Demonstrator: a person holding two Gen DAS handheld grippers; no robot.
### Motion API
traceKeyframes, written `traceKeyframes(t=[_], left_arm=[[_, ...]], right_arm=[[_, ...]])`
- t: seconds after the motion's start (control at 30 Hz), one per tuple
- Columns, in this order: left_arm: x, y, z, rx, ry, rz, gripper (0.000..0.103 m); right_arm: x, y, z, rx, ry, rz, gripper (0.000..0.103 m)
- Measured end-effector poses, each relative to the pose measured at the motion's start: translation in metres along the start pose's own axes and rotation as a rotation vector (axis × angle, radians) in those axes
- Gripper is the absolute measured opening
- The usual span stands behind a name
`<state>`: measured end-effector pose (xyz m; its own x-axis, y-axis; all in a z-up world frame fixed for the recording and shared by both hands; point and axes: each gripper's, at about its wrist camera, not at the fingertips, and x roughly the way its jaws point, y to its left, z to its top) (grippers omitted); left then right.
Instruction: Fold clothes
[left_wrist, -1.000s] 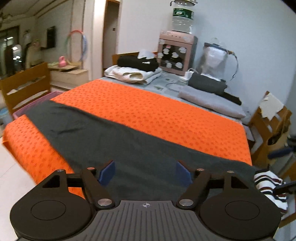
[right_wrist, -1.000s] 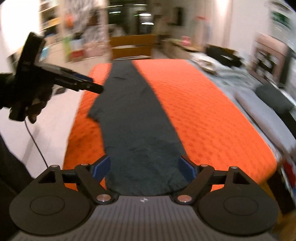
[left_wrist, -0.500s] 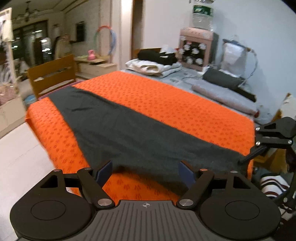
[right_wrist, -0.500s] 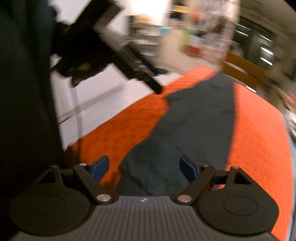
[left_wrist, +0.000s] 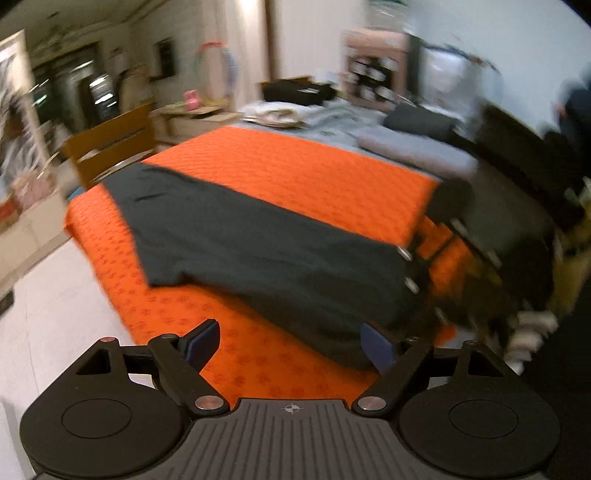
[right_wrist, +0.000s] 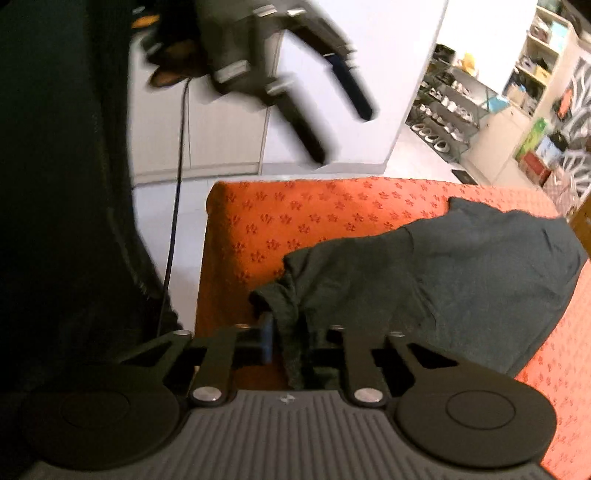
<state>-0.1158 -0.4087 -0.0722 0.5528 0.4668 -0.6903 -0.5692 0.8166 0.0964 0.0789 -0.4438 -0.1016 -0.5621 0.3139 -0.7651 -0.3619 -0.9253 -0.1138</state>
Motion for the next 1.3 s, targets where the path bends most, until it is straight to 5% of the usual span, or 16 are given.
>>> traceKeyframes(t=[0.27,0.6,0.7,0.8,0.83,1.0,1.07,1.23,1.3], left_arm=[[0.032,-0.028,-0.013,0.285,0.006,-0.071,0.085],[0.053,-0.038,-0.022,0.656,-0.079,-0.101,0.078],[0.063,-0.047,-0.023,0.741,-0.097,-0.109,0.063],[0.068,-0.051,-0.02,0.731,-0.075,-0.14,0.023],[0.068,-0.051,-0.02,0.723,-0.075,-0.144,0.02],[0.061,-0.043,-0.012,0.666,-0.108,-0.144,0.015],[0.058,-0.039,-0.006,0.627,-0.115,-0.144,0.015],[0.052,-0.028,0.013,0.492,-0.115,-0.158,0.015],[0.051,-0.025,0.019,0.432,-0.112,-0.166,0.014]], right_arm=[[-0.017,-0.016,0.004,0.081,-0.031,-0.01,0.008],[-0.025,-0.029,0.012,0.192,-0.044,-0.08,0.009],[-0.024,-0.03,0.011,0.23,-0.054,-0.095,0.009],[-0.022,-0.033,0.01,0.268,-0.057,-0.11,0.01],[-0.023,-0.032,0.01,0.279,-0.058,-0.116,0.011],[-0.036,-0.028,-0.001,0.341,-0.066,-0.14,0.057],[-0.037,-0.027,-0.007,0.351,-0.055,-0.143,0.067],[-0.023,-0.018,-0.019,0.238,0.053,-0.207,0.07],[-0.013,-0.015,-0.022,0.177,0.086,-0.262,0.06]])
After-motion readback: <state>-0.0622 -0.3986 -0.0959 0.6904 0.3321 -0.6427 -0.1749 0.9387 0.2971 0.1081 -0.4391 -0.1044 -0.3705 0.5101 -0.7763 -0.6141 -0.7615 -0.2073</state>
